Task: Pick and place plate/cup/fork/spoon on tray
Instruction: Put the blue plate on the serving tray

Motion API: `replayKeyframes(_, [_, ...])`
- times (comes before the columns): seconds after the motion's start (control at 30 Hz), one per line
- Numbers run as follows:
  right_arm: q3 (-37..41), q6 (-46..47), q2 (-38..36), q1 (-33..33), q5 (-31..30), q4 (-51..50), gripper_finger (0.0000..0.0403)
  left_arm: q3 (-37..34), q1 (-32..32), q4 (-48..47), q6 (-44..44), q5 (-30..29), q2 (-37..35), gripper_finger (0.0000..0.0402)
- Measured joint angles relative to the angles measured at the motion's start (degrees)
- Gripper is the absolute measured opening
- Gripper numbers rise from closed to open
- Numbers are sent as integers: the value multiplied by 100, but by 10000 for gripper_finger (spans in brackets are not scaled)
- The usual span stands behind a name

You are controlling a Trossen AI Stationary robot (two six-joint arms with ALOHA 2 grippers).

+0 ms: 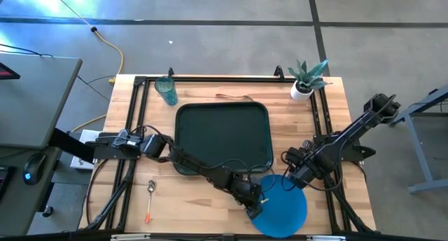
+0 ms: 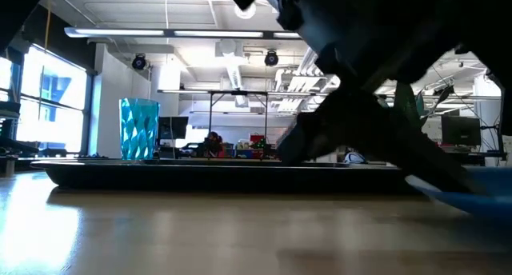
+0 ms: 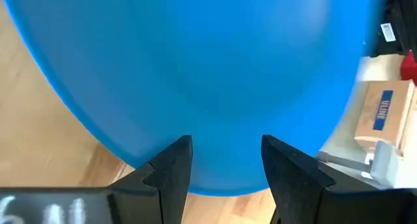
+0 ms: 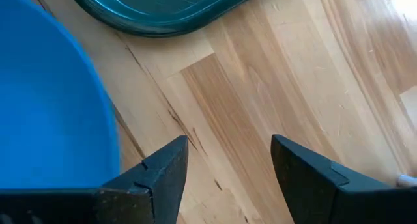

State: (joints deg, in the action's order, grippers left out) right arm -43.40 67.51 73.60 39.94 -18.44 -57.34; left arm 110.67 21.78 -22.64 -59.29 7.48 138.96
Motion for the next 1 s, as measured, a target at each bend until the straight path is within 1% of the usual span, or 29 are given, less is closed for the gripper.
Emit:
replayKeyframes(0.07, [0,0,0,-1,2,-8,210,0,4,-310,48,-154,-64,177])
replayKeyframes(0.13, [0,0,0,-2,4,-7,210,0,2,-385,31,-186,-60,177])
replayKeyframes(0.33, [2,0,0,-2,16,-4,210,7,0,-462,-138,74,-51,177])
replayKeyframes(0.47, [4,2,0,0,-24,31,210,78,30,-642,-24,41,-236,177])
replayKeyframes(0.57, [4,2,2,-2,-24,88,210,95,57,-1100,161,-364,-504,177])
replayKeyframes(0.7, [7,86,0,49,-65,94,210,77,125,-1675,239,-940,-538,177])
replayKeyframes(0.77, [7,140,0,92,-76,92,210,66,158,-1535,182,-1169,-519,177])
replayKeyframes(1.0, [7,318,1,255,-254,113,210,-232,199,-1621,-384,-1393,-493,177])
